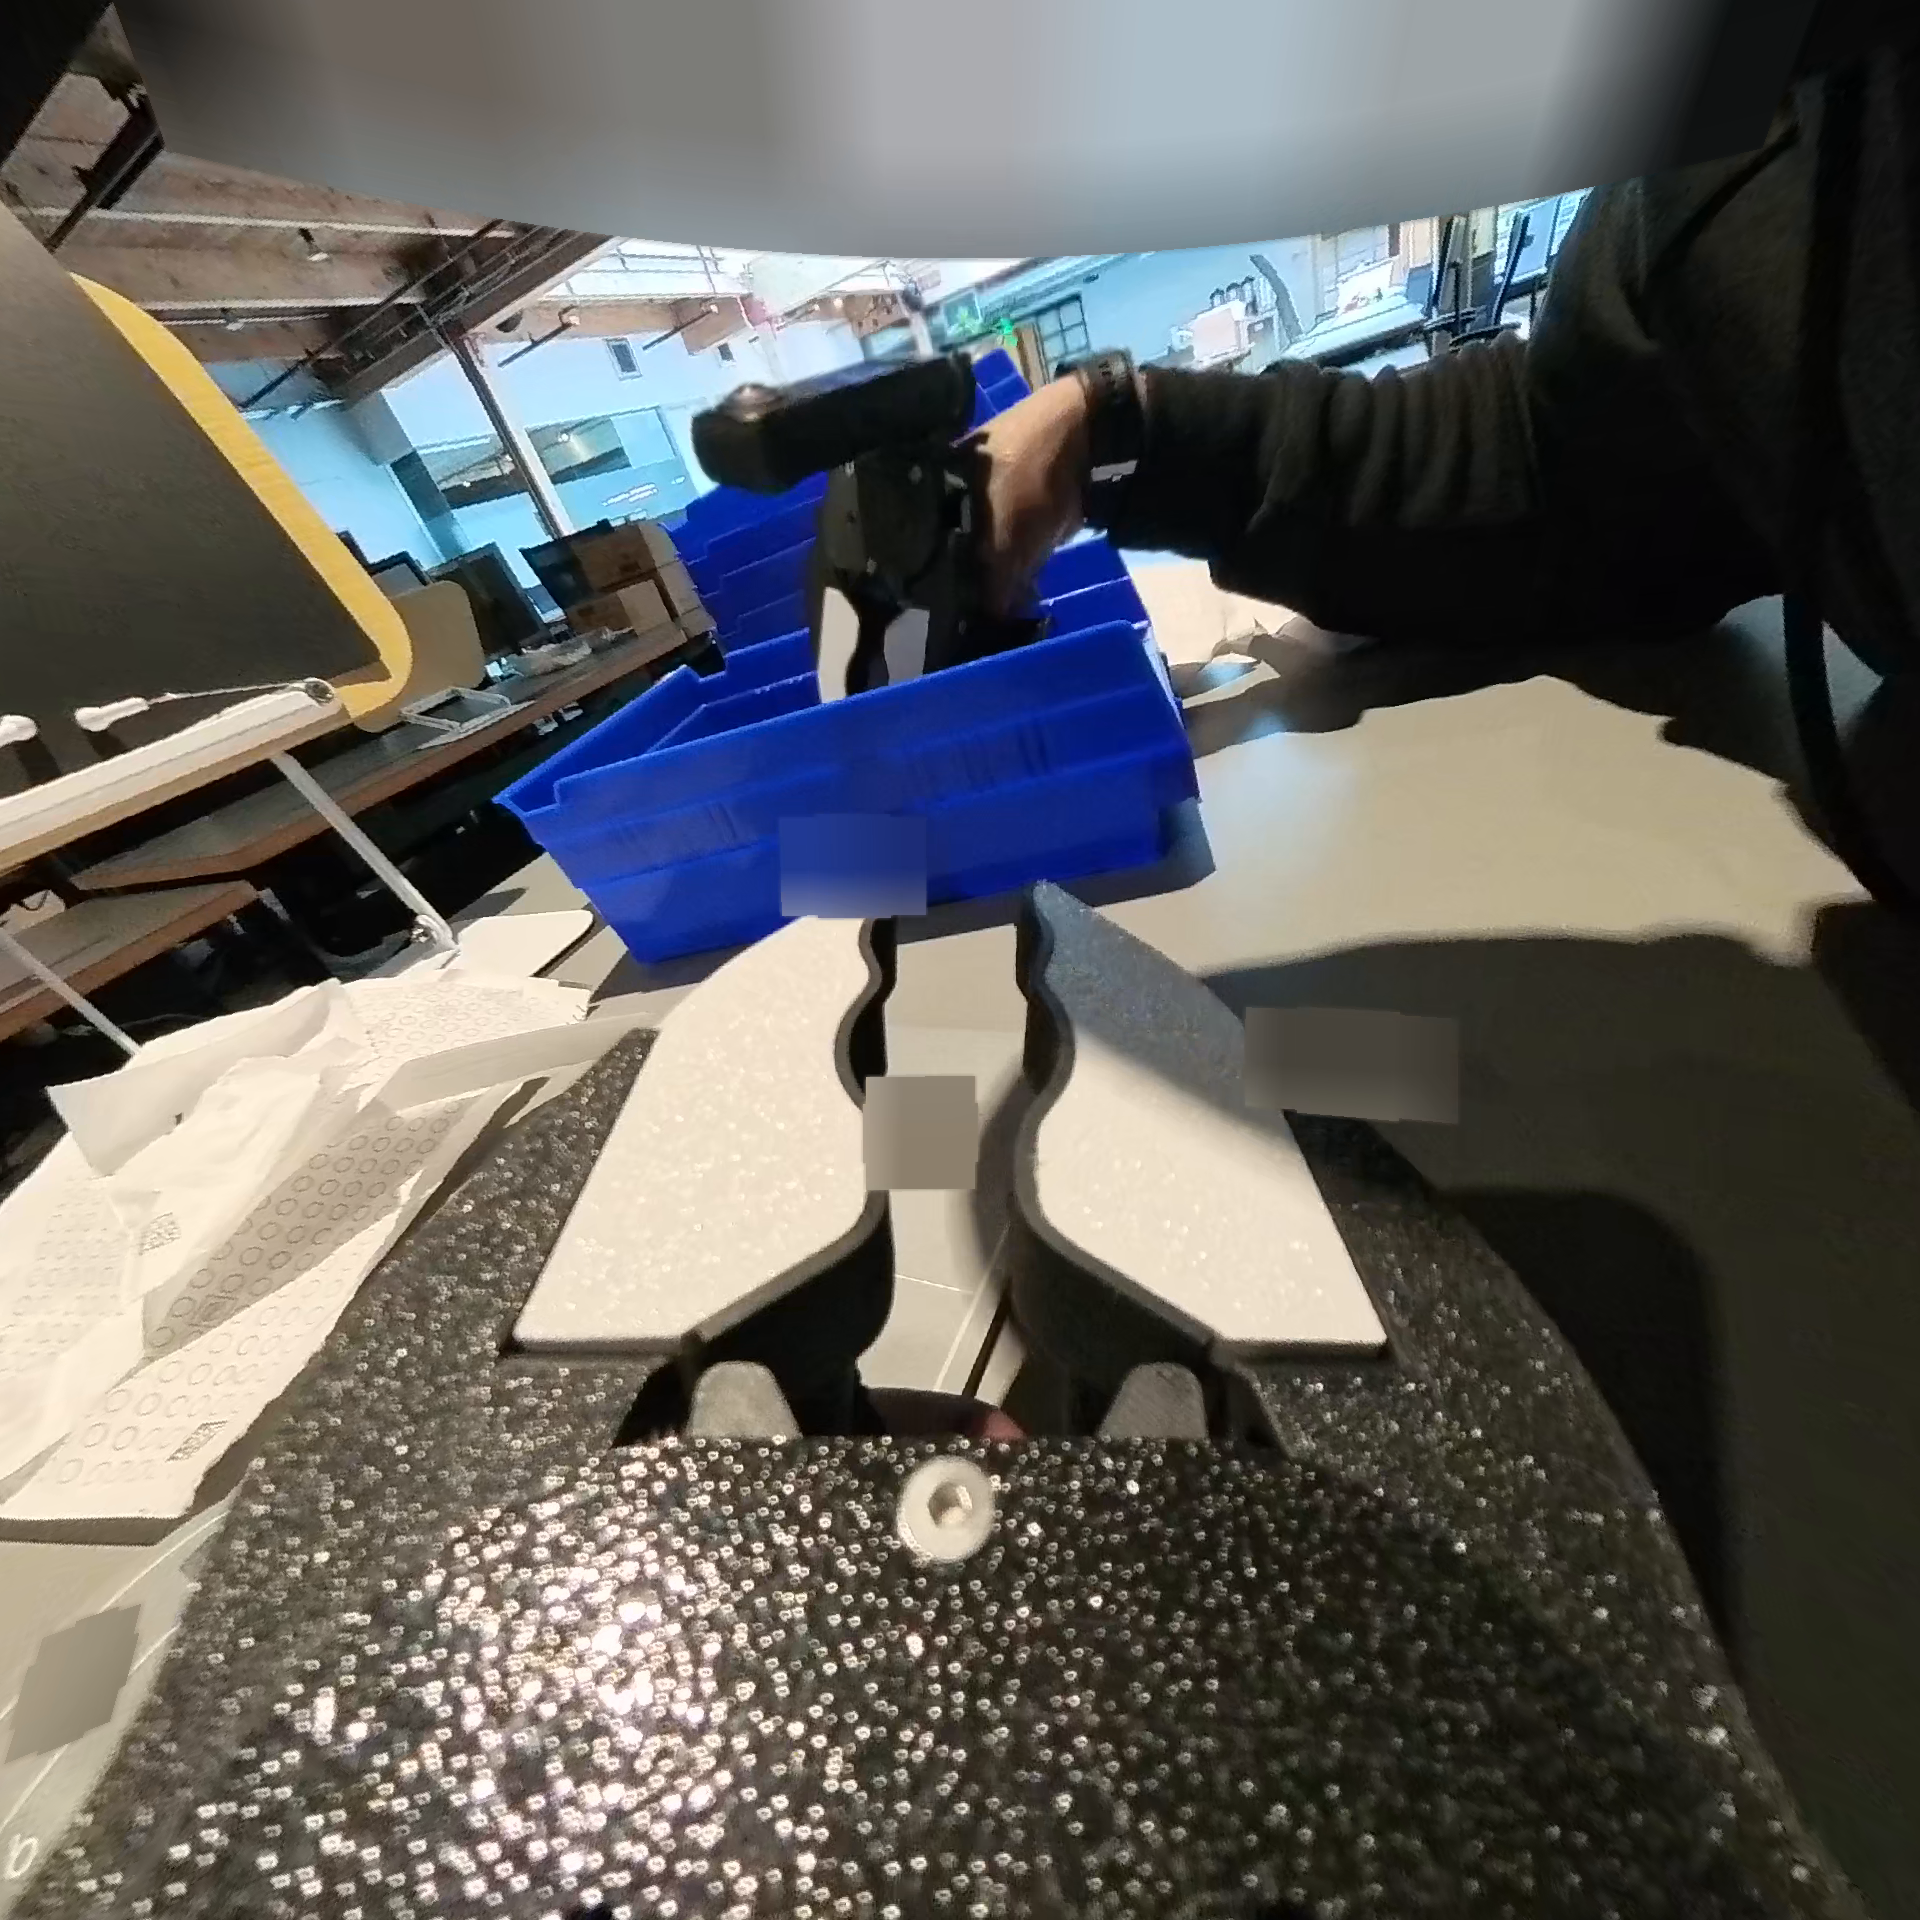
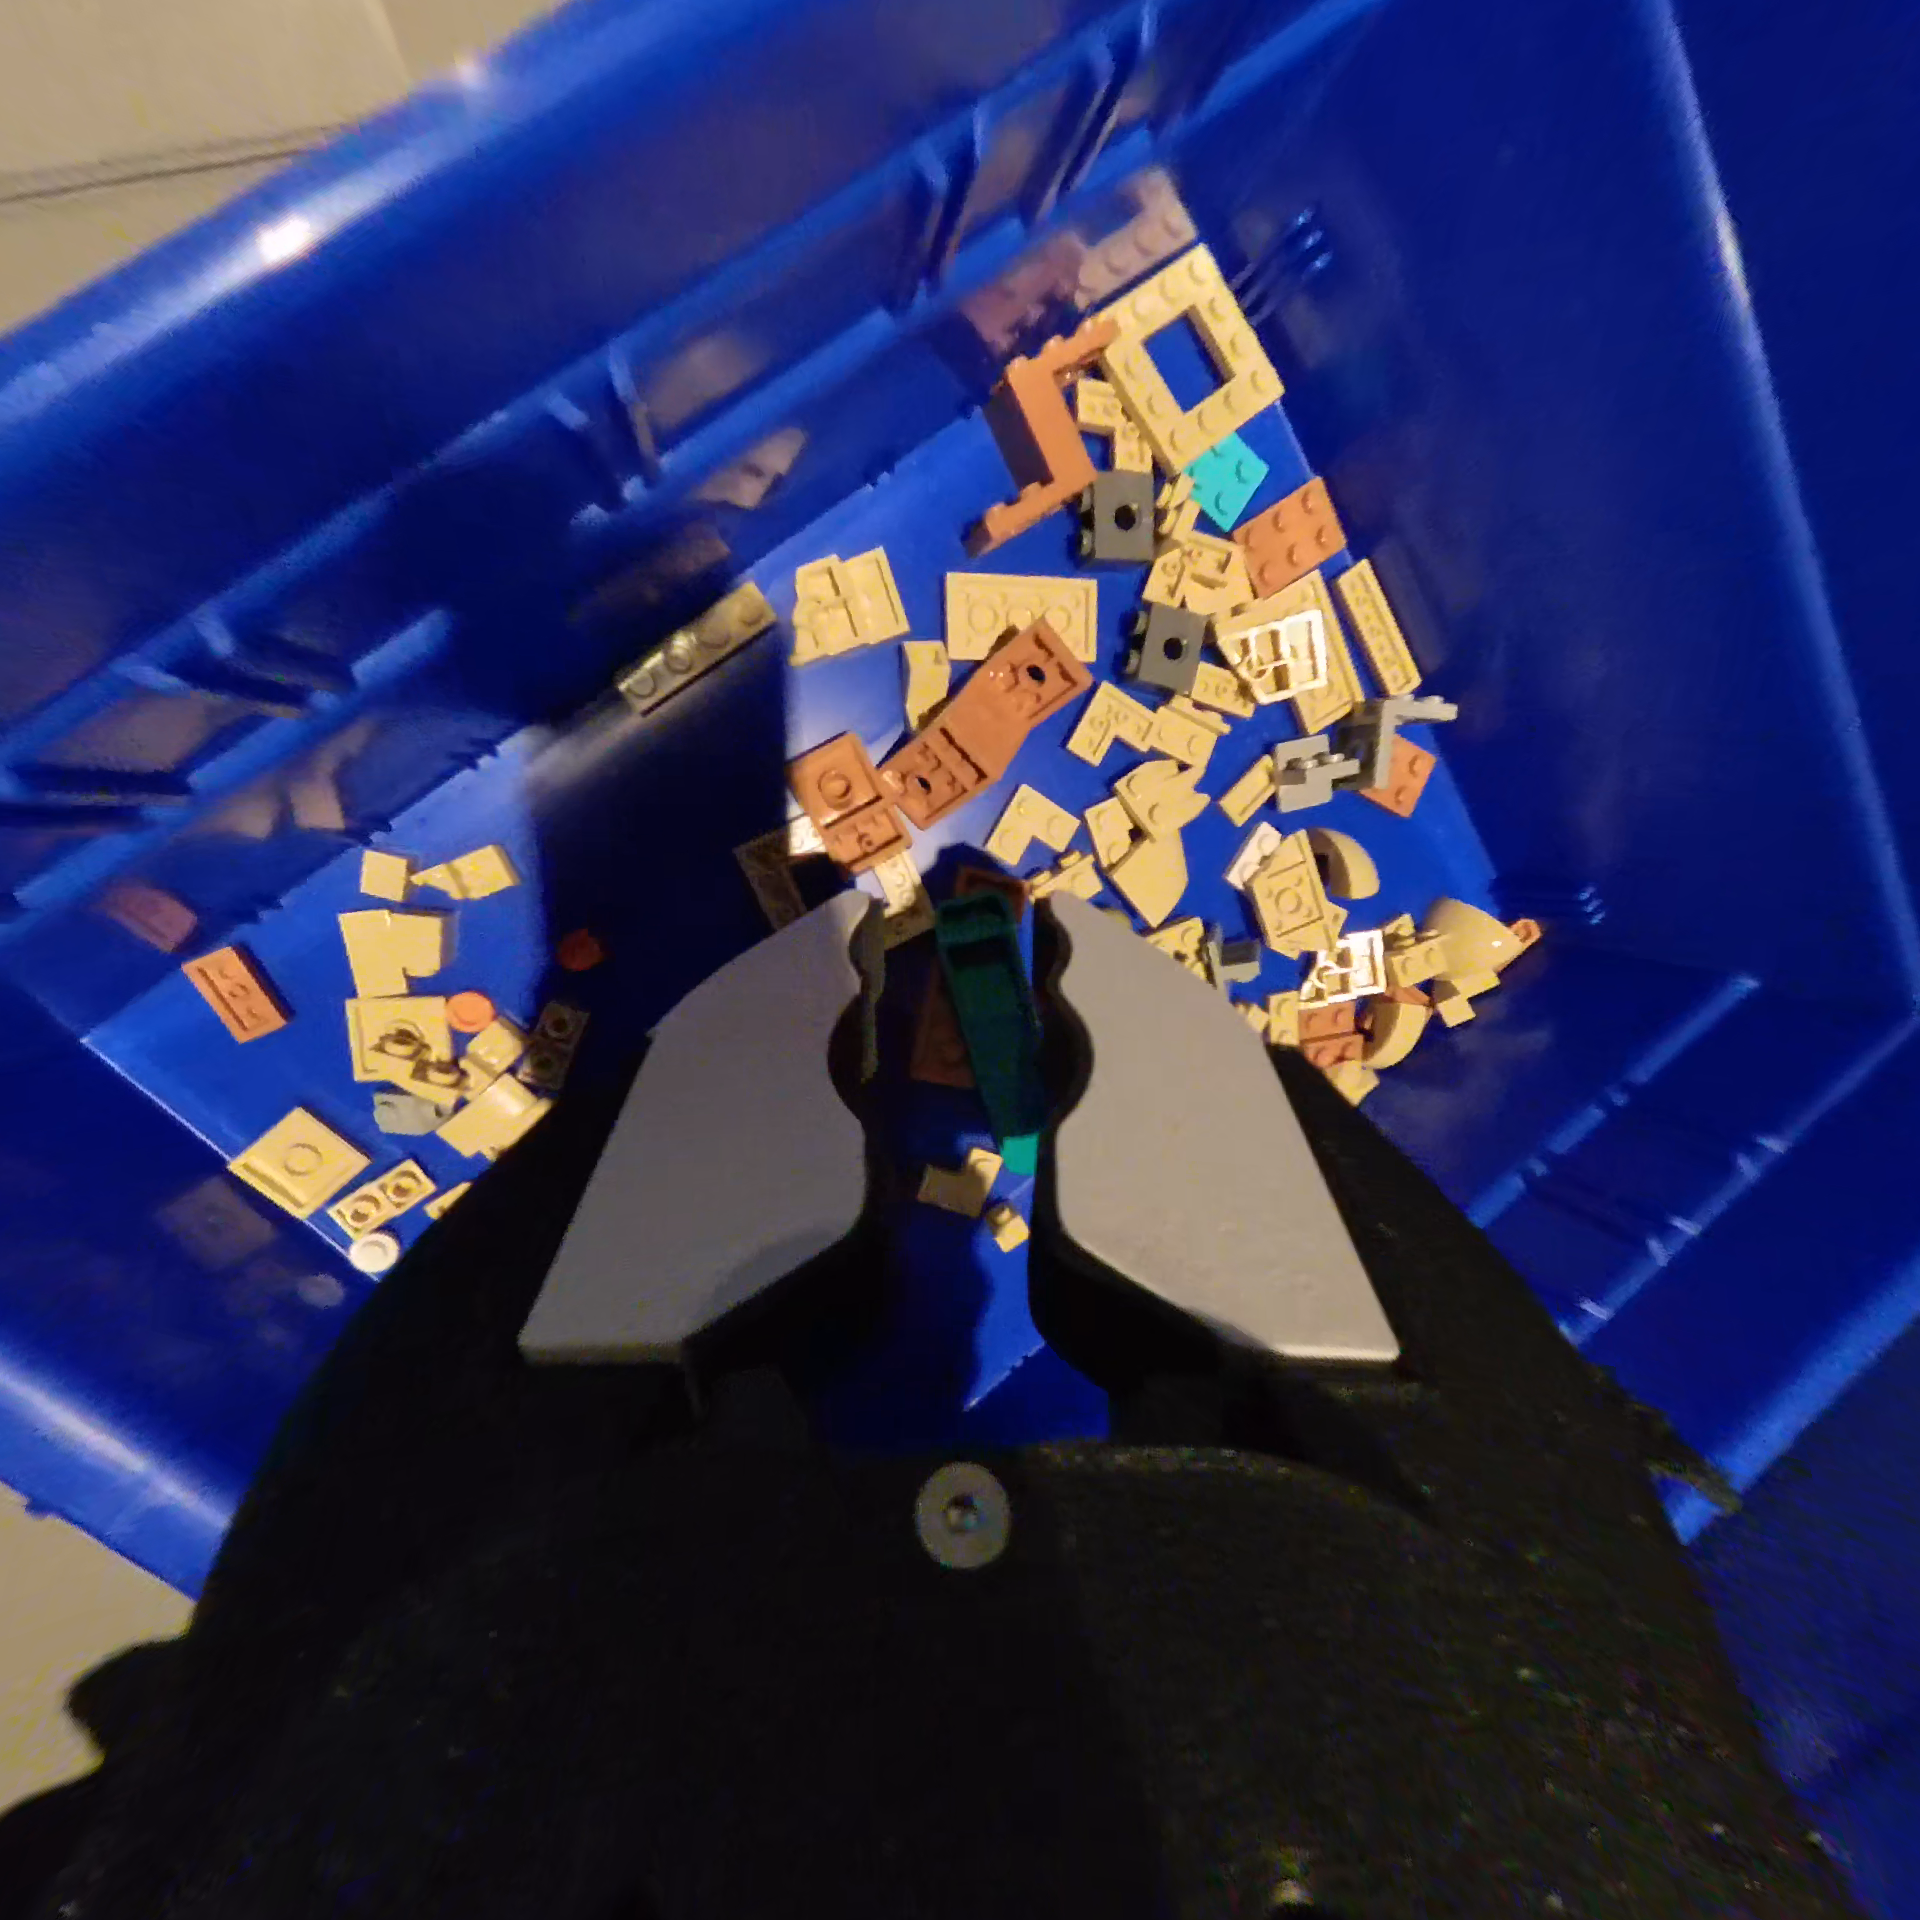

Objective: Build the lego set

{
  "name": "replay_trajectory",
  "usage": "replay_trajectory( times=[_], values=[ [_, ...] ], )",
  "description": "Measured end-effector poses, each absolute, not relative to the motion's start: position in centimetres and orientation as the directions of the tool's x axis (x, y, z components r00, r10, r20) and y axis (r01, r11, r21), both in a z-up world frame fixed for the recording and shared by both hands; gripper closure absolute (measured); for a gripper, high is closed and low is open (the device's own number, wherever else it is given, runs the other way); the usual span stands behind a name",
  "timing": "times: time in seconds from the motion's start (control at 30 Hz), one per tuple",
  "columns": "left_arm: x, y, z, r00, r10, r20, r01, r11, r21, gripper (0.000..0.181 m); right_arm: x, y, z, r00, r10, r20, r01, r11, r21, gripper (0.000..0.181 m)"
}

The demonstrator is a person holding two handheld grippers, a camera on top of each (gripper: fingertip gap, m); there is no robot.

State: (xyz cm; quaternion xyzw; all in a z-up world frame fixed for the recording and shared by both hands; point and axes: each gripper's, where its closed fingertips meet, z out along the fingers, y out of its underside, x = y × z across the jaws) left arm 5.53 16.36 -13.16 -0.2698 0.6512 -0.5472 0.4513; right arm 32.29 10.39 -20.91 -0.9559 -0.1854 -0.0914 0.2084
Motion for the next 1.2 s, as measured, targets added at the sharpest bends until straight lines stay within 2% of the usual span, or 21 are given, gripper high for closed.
replay_trajectory(
  times=[0.4,0.57,0.73,0.93,1.0,1.1,1.2],
  values=[
    [5.6,17.1,-13.1,-0.437,-0.867,-0.239,0.139,0.198,-0.970,0.160,33.1,10.3,-23.2,0.923,0.288,0.257,0.358,-0.886,-0.294,0.156],
    [5.5,17.9,-12.7,-0.418,-0.885,-0.205,0.162,0.149,-0.975,0.160,33.2,10.5,-22.6,0.921,0.262,0.288,0.348,-0.884,-0.310,0.156],
    [5.5,18.0,-12.8,-0.400,-0.893,-0.207,0.151,0.158,-0.976,0.160,33.4,10.4,-18.0,0.946,0.139,0.292,0.261,-0.861,-0.436,0.156],
    [5.2,17.0,-12.9,-0.409,-0.880,-0.241,0.116,0.212,-0.970,0.160,35.2,3.3,-2.7,0.923,-0.158,0.351,0.114,-0.758,-0.642,0.156],
    [4.8,16.9,-12.4,-0.403,-0.878,-0.257,0.120,0.227,-0.966,0.160,34.9,-0.1,1.1,0.902,-0.232,0.365,0.085,-0.732,-0.676,0.158],
    [4.1,17.1,-11.1,-0.390,-0.887,-0.248,0.142,0.208,-0.968,0.160,32.9,-3.4,3.4,0.893,-0.271,0.359,0.073,-0.700,-0.710,0.158],
    [3.3,17.4,-9.9,-0.372,-0.904,-0.213,0.162,0.163,-0.973,0.160,30.1,-6.0,1.9,0.905,-0.303,0.297,0.049,-0.620,-0.783,0.157]
  ],
)
